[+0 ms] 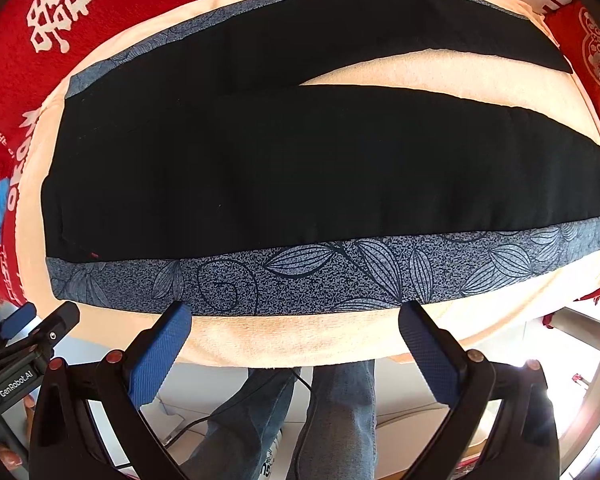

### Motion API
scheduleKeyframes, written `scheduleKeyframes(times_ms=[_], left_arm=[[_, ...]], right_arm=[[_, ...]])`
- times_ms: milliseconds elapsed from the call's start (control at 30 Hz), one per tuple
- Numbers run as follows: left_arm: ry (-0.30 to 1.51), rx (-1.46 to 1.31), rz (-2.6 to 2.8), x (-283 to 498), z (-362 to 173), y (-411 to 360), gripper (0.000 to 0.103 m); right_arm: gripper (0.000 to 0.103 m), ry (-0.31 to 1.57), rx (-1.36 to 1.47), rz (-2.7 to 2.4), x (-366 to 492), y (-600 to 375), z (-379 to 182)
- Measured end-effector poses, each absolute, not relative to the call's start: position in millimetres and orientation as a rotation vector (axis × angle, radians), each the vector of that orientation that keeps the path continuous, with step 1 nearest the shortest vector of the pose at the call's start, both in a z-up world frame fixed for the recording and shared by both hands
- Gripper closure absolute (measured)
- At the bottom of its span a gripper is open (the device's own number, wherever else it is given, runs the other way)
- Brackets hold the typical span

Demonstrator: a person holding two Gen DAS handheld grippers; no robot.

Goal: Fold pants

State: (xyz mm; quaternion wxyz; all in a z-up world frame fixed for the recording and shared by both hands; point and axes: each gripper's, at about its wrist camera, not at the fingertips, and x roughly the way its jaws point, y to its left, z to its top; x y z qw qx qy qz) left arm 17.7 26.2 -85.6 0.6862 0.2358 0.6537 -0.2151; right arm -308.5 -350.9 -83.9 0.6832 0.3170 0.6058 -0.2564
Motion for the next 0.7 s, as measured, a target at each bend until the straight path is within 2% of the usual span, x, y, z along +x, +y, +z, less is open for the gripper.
scheduleKeyframes(times_ms=[233, 367, 433, 467, 500, 533, 567, 700], left_arm=[[1.459, 0.485, -0.48, 19, -87, 35, 0.0], [1.489, 0.363, -0.495, 30, -91, 50, 0.0], [1.52, 0.273, -0.521, 38, -96, 61, 0.005], [1.532, 0.237, -0.533, 40, -99, 66, 0.017], [1.552, 0.21, -0.551, 42, -103, 70, 0.028], [1.58, 0.18, -0.57, 44, -109, 74, 0.032], [1.599, 0.155, -0.576, 45, -115, 79, 0.033], [1.621, 0.115, -0.588, 42, -129, 95, 0.033]], right_arm=[[0.0, 1.329, 0.74, -0.553, -310, -350, -85], [0.0, 1.231, 0.849, -0.449, -312, -348, -83], [0.002, 1.177, 0.919, -0.377, -313, -345, -86], [0.007, 1.159, 0.948, -0.344, -314, -343, -89], [0.026, 1.14, 0.99, -0.299, -315, -340, -94], [0.049, 1.132, 1.024, -0.27, -315, -337, -100], [0.054, 1.128, 1.072, -0.237, -316, -333, -110], [0.054, 1.127, 1.201, -0.159, -322, -315, -151]])
